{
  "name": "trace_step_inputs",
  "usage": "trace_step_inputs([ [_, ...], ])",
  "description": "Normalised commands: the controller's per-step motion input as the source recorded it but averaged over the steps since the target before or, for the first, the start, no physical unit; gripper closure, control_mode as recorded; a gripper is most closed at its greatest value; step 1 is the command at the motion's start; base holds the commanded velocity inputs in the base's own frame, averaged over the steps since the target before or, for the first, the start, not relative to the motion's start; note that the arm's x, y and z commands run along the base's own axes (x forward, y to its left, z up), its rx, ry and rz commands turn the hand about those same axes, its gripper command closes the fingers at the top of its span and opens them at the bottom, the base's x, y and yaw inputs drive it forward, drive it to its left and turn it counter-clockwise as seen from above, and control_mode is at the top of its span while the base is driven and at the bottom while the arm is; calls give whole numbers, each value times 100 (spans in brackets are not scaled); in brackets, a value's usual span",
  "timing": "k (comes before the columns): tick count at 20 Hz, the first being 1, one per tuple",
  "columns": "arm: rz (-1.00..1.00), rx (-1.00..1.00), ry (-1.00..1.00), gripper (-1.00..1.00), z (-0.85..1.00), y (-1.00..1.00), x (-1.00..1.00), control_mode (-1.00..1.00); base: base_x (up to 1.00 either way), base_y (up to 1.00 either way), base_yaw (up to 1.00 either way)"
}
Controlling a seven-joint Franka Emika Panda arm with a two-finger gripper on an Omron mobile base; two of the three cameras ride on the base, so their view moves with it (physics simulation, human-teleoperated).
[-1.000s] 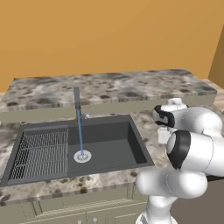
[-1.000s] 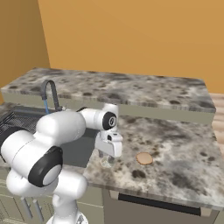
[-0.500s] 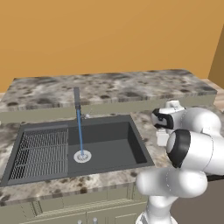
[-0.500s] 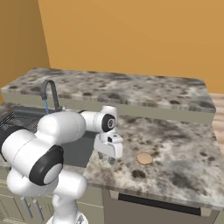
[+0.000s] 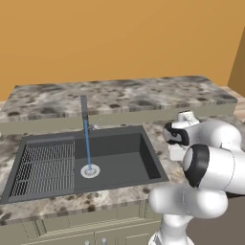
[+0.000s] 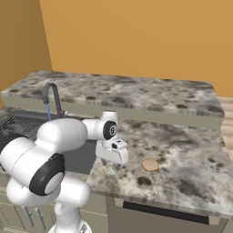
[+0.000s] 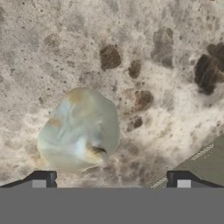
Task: Turn on the sink faucet. Then move the garlic from the counter to the sink. Turn off the sink. Move the vegetable from the sink to the pot next to the stove. Finally move the pot to the center burner.
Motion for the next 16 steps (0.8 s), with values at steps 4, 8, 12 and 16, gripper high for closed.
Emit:
trace_step_inputs([
  [4,14,0,-11,-100,-17,1,7,-100,0,0,0],
  [8,13,0,-10,-100,-23,0,4,-100,0,0,0],
  [12,13,0,-9,-100,-23,0,8,-100,0,0,0],
  [16,13,0,-7,-100,-19,0,8,-100,0,0,0],
])
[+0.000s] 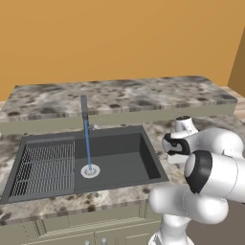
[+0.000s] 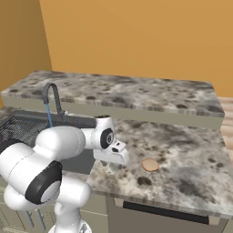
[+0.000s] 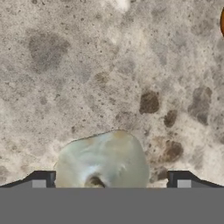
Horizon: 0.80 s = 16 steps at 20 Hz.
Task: Turn on the sink faucet. Then move the garlic from the counter to the sink. Turn off the sink. Move the vegetable from the sink to the pot next to the stove. Finally move the pot to the center burner.
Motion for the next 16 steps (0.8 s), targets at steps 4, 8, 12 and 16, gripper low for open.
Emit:
trace_step_inputs([
  [4,11,0,-3,-100,-22,0,1,-100,0,0,0],
  [8,2,0,-2,-100,-7,0,-9,-100,0,0,0],
  [12,0,0,0,-100,0,0,-16,-100,0,0,0],
  [16,0,0,0,-100,0,1,-25,-100,0,0,0],
])
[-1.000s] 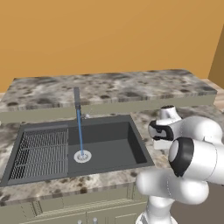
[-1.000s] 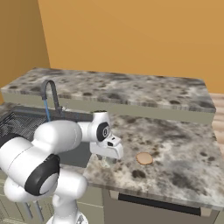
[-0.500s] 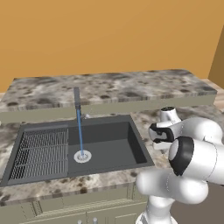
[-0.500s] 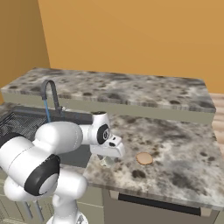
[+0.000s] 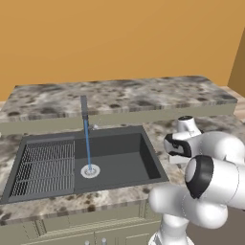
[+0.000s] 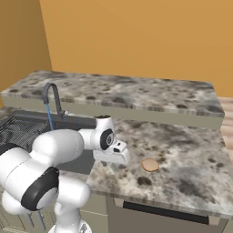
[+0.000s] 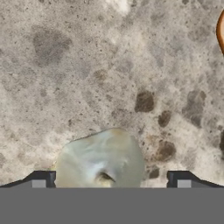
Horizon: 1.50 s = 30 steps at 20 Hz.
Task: Turn on the sink faucet. Then move the garlic from the counter to the sink. Turn off the sink. Move the vegetable from the sink to the pot next to the stove. Finally move the pot to the center burner.
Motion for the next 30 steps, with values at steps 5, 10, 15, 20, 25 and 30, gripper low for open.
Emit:
trace_step_inputs([
  [5,0,0,0,-100,0,5,-26,-100,0,0,0],
  [10,0,0,0,-100,0,10,-12,-100,0,0,0],
  [15,3,0,-3,-100,-5,10,0,-100,0,0,0],
  [20,5,0,-4,-100,-12,0,0,-100,0,0,0],
  [25,6,0,-1,100,-19,0,0,-100,0,0,0],
  [30,3,0,0,100,-17,1,0,-100,0,0,0],
])
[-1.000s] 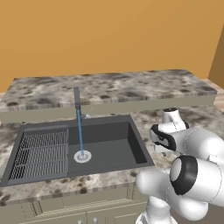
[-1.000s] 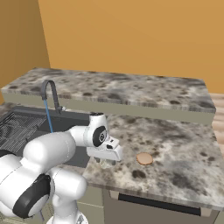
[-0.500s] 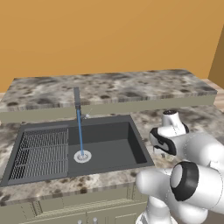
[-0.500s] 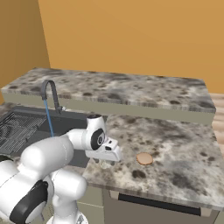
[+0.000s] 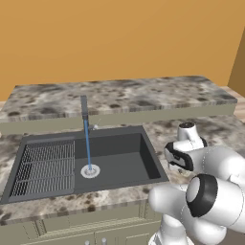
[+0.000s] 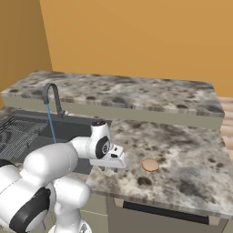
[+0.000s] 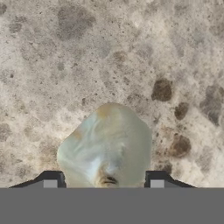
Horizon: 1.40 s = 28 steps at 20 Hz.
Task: Turn on the sink faucet. Then move the garlic from the counter to the sink. Turn off the sink. Move the vegetable from the sink to the pot next to the stove. Finally move the pot to the center burner.
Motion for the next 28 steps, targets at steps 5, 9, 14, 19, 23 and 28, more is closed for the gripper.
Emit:
trace_step_inputs([
  [5,1,0,0,100,1,3,-2,-100,0,0,0],
  [9,0,0,0,100,41,8,-9,-100,0,0,0],
  [14,1,1,0,100,39,40,0,-100,0,0,0],
  [19,5,5,0,100,15,63,15,-100,0,0,0],
  [23,7,5,0,100,6,68,22,-100,0,0,0],
  [28,8,3,0,100,4,75,33,-100,0,0,0],
])
